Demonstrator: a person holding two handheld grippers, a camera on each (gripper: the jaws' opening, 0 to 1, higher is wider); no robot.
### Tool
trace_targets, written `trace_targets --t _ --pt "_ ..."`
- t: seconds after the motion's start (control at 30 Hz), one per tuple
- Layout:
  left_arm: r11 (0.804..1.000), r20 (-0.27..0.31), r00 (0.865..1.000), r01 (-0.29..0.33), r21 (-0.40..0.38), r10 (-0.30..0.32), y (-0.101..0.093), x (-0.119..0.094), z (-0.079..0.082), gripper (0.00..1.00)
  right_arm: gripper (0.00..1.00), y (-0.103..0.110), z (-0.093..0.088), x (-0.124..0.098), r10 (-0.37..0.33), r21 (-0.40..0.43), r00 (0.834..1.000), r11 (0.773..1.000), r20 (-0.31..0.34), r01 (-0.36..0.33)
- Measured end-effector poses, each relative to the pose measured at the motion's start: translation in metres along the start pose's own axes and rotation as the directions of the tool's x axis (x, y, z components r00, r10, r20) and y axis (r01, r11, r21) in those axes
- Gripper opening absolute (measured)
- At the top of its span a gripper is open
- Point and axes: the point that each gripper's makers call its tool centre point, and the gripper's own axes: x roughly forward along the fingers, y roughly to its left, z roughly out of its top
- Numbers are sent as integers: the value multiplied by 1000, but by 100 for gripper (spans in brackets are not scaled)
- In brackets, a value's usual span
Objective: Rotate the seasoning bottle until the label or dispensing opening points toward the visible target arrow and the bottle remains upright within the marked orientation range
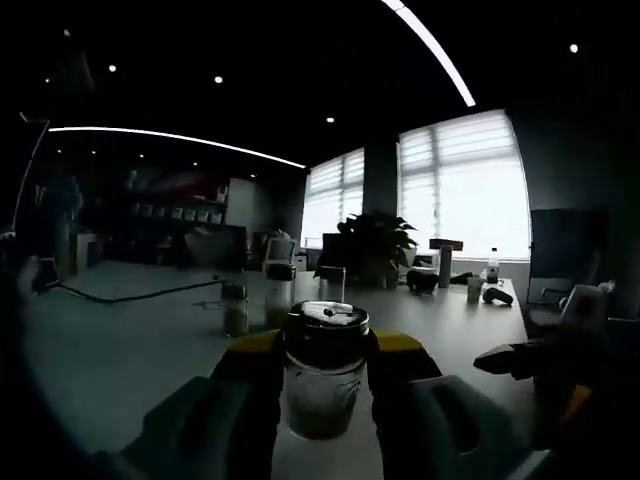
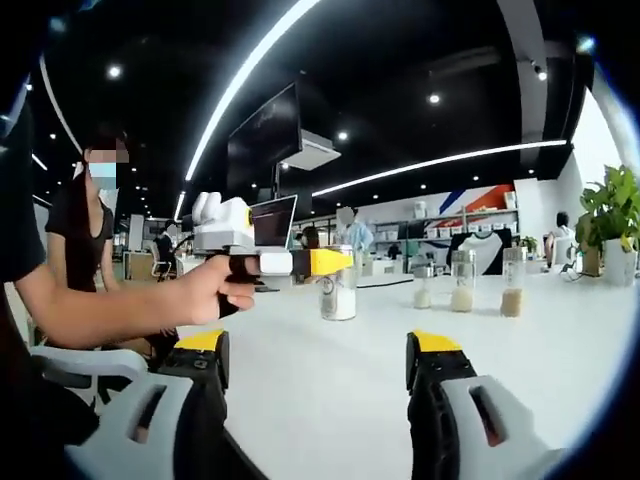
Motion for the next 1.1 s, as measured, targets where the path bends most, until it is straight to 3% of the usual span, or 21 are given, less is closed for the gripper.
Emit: trace_targets --t 0.1,0.17,0.33,0.47,0.57,0.8,1.1 --pt "999 5 999 -33 6 33 24 12 -4 34 78 0 4 -2 0 -40 1000 999 16 0" --pt "997 -9 999 -53 -57 53 38 19 -9 34 82 0 7 -4 6 -33 999 999 31 -5" --pt "996 -9 996 -86 -26 86 70 37 -10 34 91 -3 11 -6 13 -29 999 1000 43 -12" --pt "997 -7 997 -82 -8 82 84 47 -11 34 97 -3 10 -7 29 -61 999 998 35 -26" --pt "998 -12 998 -55 -10 55 92 56 -13 34 99 -4 6 -7 30 -93 999 995 14 -29" --pt "998 -25 998 -62 25 63 110 68 -14 34 99 -6 -2 -6 30 -139 999 990 -28 -34" --pt "999 -23 999 -42 4 42 107 65 -12 34 99 -14 -6 -9 13 -122 999 992 -32 -17"
